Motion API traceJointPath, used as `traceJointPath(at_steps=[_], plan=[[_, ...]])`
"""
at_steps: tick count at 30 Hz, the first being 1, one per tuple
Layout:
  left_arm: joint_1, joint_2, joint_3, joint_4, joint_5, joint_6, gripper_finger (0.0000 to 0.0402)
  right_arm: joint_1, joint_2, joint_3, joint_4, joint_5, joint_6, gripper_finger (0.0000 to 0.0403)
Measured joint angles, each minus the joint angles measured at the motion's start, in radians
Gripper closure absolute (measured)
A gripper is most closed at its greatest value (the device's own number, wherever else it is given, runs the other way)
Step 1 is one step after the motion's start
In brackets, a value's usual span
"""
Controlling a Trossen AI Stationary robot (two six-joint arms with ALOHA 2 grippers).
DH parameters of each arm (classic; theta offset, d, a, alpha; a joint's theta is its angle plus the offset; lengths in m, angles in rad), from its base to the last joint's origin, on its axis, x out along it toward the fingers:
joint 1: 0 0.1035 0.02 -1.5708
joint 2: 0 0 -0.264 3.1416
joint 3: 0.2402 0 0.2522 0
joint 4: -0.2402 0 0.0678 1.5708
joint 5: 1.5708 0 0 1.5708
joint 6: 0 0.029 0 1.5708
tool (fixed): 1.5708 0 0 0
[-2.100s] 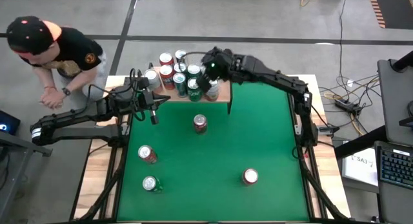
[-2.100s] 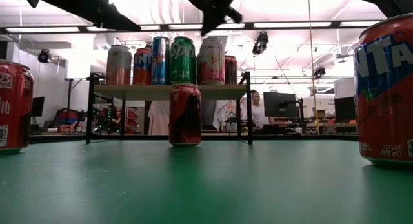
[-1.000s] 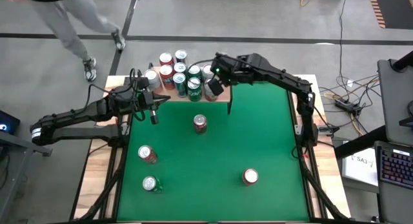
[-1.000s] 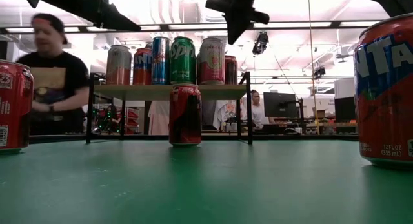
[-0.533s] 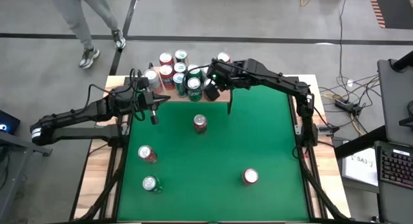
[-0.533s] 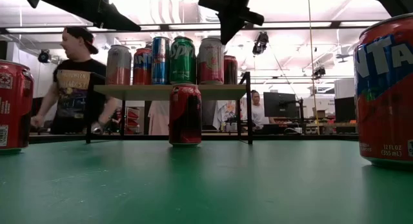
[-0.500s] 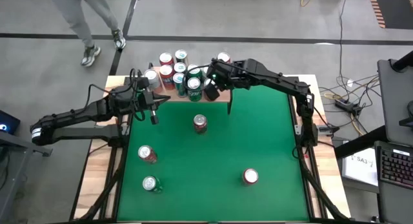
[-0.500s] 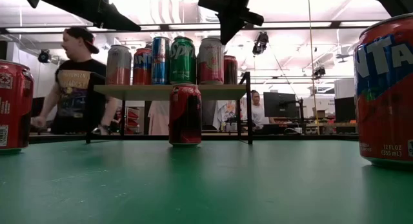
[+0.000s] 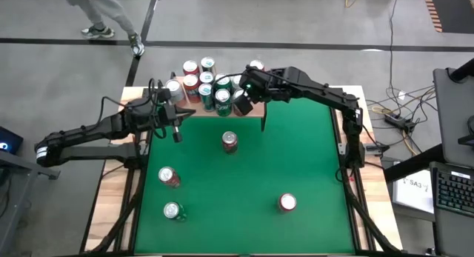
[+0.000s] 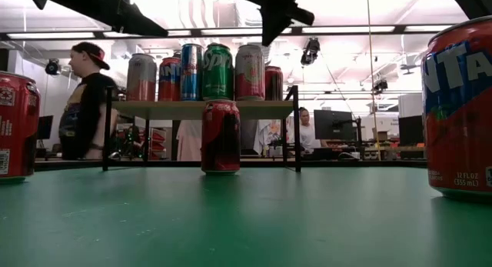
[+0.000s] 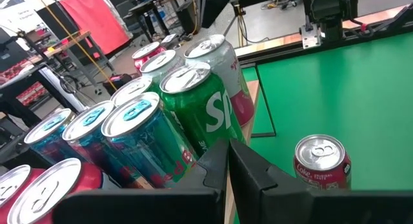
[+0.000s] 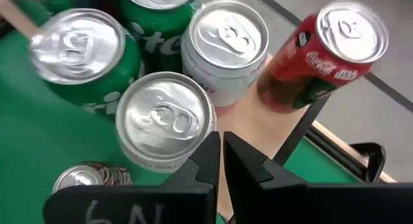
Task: Place canned beverage on shelf
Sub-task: Put the red can on the shelf
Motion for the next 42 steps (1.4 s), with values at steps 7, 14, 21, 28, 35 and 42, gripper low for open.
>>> traceJointPath(at_steps=[7,14,21,28,35,42], plan=[[-0.011,0.0,0.0,0.034,0.068,-0.048,0.0402,0.061,-0.013,0.035,-0.004,-0.102,-0.055,0.039],[-0.094,0.0,-0.003,0.035,0.097,-0.184,0.0402,0.139,-0.015,0.033,-0.036,-0.26,-0.09,0.039],[-0.265,0.002,-0.009,0.052,0.096,-0.271,0.0402,0.225,-0.014,0.017,-0.052,-0.347,-0.086,0.039],[-0.437,0.019,-0.042,0.165,0.03,-0.3,0.0402,0.325,-0.014,-0.056,-0.046,-0.295,-0.246,0.039],[-0.513,0.123,-0.056,0.225,-0.092,-0.316,0.0402,0.384,-0.02,-0.165,0.039,-0.245,-0.325,0.039],[-0.513,0.273,-0.056,0.235,-0.15,-0.347,0.0402,0.39,-0.084,-0.404,0.22,-0.233,-0.345,0.039]])
